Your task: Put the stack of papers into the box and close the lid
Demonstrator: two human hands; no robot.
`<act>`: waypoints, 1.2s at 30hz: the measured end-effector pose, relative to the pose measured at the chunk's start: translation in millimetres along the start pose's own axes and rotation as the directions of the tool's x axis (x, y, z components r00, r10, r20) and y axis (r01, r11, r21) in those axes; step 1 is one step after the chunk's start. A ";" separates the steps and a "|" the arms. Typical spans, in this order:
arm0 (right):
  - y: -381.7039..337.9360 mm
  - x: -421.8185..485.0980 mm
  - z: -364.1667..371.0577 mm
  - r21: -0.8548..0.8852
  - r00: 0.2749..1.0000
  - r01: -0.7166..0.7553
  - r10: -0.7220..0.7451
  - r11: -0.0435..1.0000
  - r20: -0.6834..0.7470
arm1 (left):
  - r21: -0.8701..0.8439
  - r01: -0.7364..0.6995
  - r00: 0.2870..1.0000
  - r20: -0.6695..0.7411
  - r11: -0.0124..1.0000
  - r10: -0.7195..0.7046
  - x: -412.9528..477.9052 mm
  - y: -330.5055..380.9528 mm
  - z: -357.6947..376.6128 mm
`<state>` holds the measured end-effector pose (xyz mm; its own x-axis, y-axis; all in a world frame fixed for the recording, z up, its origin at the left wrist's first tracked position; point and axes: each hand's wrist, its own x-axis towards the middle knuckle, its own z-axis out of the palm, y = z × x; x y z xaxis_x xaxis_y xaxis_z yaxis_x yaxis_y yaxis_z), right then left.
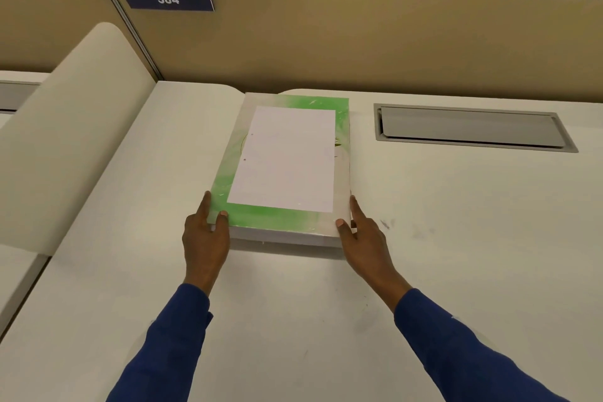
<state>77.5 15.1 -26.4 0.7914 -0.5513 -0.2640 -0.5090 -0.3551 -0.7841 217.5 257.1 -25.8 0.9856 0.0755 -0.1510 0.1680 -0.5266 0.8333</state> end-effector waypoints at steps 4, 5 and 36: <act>11.6 -1.7 8.4 -0.054 1.000 0.001 -0.001 0.999 0.004 | 0.027 -0.045 0.999 0.001 0.999 0.045 -5.6 -6.7 3.4; 13.1 -2.3 10.2 -0.068 1.000 0.005 -0.005 0.998 0.005 | 0.037 -0.051 0.999 0.000 0.998 0.051 -6.6 -8.4 4.7; -19.4 40.1 4.8 -0.434 0.999 0.003 0.020 0.901 0.049 | 0.514 -0.197 0.977 0.176 0.835 0.123 45.4 3.5 21.6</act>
